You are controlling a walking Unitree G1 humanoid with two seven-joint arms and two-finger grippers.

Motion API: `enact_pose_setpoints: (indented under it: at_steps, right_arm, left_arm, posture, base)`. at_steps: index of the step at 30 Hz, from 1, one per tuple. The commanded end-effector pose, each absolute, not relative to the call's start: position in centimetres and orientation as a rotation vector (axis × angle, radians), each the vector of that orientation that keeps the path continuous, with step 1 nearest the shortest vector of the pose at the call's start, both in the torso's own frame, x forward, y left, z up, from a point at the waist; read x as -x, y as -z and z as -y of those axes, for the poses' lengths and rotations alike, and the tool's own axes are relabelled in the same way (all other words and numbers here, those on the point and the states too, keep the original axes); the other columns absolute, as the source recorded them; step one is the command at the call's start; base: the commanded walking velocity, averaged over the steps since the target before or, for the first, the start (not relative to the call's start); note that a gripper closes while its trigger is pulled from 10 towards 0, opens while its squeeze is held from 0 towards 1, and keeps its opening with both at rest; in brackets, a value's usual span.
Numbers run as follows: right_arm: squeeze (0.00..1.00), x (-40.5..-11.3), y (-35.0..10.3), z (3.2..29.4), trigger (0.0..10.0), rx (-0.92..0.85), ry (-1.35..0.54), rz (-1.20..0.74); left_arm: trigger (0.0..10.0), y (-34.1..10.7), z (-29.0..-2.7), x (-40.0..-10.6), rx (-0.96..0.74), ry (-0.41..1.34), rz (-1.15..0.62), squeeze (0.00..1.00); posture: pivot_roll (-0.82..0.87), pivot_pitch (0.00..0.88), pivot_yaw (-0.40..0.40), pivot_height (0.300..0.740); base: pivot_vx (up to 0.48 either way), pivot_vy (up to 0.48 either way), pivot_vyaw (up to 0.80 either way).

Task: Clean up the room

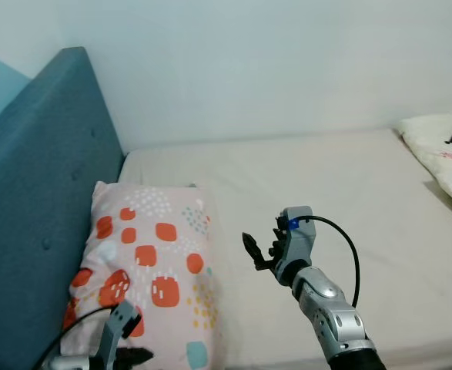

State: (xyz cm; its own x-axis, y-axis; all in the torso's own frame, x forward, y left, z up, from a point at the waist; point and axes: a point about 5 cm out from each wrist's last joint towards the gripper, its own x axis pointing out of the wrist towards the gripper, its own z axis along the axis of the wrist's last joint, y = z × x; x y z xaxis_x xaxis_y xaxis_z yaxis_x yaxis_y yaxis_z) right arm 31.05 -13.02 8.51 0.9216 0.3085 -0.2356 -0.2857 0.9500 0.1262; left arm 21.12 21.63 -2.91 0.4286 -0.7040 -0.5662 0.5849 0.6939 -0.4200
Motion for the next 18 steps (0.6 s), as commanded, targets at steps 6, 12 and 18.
enact_pose_setpoints:
  at_steps: [6,12,18]
  right_arm:
    - [0.00,-31.4,-7.1,13.7,10.0,-0.038,-0.253,-0.318]
    - [0.00,-31.4,-6.9,14.1,10.0,-0.026,-0.243,-0.333]
    - [0.00,-31.4,-6.6,14.3,10.0,-0.014,-0.234,-0.346]
  left_arm:
    - [10.0,3.1,-21.7,-21.5,0.062,0.793,-0.839,0.00]
    - [10.0,3.3,-21.7,-21.5,-0.049,0.818,-0.865,0.00]
    - [10.0,3.8,-21.7,-21.3,-0.272,0.883,-0.938,0.00]
  posture:
    - [-0.15,0.047,0.031,0.685]
    - [-0.15,0.049,0.031,0.665]
    - [-0.16,0.049,0.037,0.640]
  base:
    - [0.000,0.000,0.00]
    - [0.000,0.000,0.00]
    - [0.000,0.000,0.00]
